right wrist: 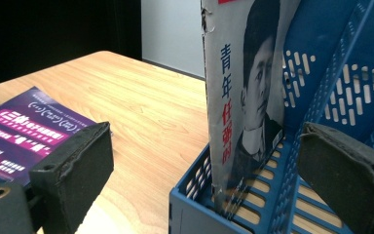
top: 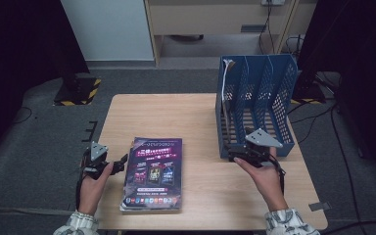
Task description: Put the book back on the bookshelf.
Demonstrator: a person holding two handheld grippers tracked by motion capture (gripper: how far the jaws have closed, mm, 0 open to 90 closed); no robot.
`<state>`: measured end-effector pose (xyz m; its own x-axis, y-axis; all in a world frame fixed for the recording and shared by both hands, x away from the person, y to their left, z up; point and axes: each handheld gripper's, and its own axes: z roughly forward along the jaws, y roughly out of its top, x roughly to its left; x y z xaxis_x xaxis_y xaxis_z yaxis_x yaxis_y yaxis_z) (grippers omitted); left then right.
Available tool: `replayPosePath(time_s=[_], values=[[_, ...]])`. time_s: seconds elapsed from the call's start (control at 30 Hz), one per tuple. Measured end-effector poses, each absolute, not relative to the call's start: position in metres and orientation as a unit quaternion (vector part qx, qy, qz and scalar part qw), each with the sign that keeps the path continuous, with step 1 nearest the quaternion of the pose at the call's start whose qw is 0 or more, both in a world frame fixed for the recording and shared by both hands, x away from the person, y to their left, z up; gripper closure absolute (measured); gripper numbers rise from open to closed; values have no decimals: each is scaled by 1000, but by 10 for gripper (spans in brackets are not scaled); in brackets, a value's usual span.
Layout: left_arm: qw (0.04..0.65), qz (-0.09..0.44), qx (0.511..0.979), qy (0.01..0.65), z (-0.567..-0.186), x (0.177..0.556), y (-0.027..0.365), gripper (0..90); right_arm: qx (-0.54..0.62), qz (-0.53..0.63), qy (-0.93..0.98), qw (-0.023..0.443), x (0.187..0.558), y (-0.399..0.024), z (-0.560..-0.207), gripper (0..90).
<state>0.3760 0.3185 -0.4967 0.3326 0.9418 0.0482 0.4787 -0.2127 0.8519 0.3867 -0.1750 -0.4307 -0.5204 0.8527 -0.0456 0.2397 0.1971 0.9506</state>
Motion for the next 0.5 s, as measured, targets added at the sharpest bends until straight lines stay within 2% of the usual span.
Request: replayPosePath(time_s=[0.2, 0.37, 0.5], values=[[370, 324, 729, 476, -496, 372, 313, 60, 373, 525, 704, 299, 377, -177, -419, 63], [396, 303, 736, 458, -493, 366, 311, 64, 348, 531, 711, 302, 365, -169, -410, 116], [403, 297, 737, 454, -489, 361, 305, 64, 341, 521, 720, 307, 358, -161, -410, 125]])
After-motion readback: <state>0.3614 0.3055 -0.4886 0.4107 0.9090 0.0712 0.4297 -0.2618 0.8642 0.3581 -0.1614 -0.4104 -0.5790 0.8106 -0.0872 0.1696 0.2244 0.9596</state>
